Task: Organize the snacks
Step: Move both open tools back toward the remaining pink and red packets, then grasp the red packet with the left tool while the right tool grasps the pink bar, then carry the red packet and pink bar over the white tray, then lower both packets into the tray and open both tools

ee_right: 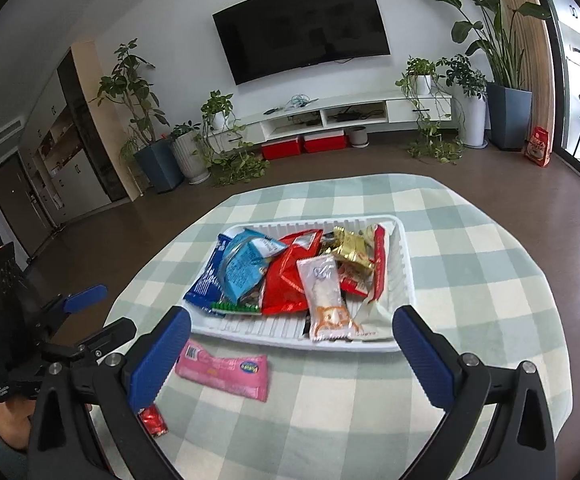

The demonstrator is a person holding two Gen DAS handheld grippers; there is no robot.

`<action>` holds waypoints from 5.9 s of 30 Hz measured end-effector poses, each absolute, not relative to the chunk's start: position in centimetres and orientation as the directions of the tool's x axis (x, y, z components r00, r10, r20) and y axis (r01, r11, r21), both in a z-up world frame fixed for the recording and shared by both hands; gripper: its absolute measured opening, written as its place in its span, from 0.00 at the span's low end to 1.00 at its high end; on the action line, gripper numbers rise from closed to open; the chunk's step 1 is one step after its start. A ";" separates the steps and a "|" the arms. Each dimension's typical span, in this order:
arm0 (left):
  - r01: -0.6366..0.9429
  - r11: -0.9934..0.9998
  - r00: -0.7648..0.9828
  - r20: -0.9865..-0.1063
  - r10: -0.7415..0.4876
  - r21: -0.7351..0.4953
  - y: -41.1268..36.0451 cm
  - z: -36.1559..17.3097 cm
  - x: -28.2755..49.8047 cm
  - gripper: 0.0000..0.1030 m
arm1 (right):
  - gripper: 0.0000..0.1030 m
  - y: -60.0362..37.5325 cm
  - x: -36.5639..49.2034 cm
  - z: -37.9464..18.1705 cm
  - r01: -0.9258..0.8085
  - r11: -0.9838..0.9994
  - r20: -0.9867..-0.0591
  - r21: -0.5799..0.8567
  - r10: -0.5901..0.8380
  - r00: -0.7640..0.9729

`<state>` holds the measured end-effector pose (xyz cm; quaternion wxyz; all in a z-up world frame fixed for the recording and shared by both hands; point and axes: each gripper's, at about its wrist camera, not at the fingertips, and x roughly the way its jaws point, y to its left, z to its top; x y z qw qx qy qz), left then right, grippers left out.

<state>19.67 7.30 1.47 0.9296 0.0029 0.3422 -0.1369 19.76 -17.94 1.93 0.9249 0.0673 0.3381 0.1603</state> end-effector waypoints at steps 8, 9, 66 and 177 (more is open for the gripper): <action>0.429 0.902 0.505 -0.814 -0.287 -0.052 7.5 -2.4 15.5 1.00 | 1.00 -16.4 16.1 -1.2 -0.340 0.912 -0.651 0.230 0.404 0.643; 0.460 0.887 0.474 -0.834 -0.284 -0.041 7.3 -2.9 15.2 1.00 | 1.00 -16.2 15.9 -1.4 -0.351 0.909 -0.656 0.226 0.408 0.634; 0.493 0.860 0.291 -0.905 -0.309 -0.135 8.1 -6.4 13.9 0.21 | 0.76 -2.3 24.1 -9.2 -0.838 0.545 -0.920 -0.037 0.310 0.242; 0.287 0.952 0.719 -0.634 -0.285 -0.103 -3.6 0.3 33.5 0.97 | 0.83 -19.7 31.5 -1.0 -0.184 0.969 -0.681 0.166 0.248 0.689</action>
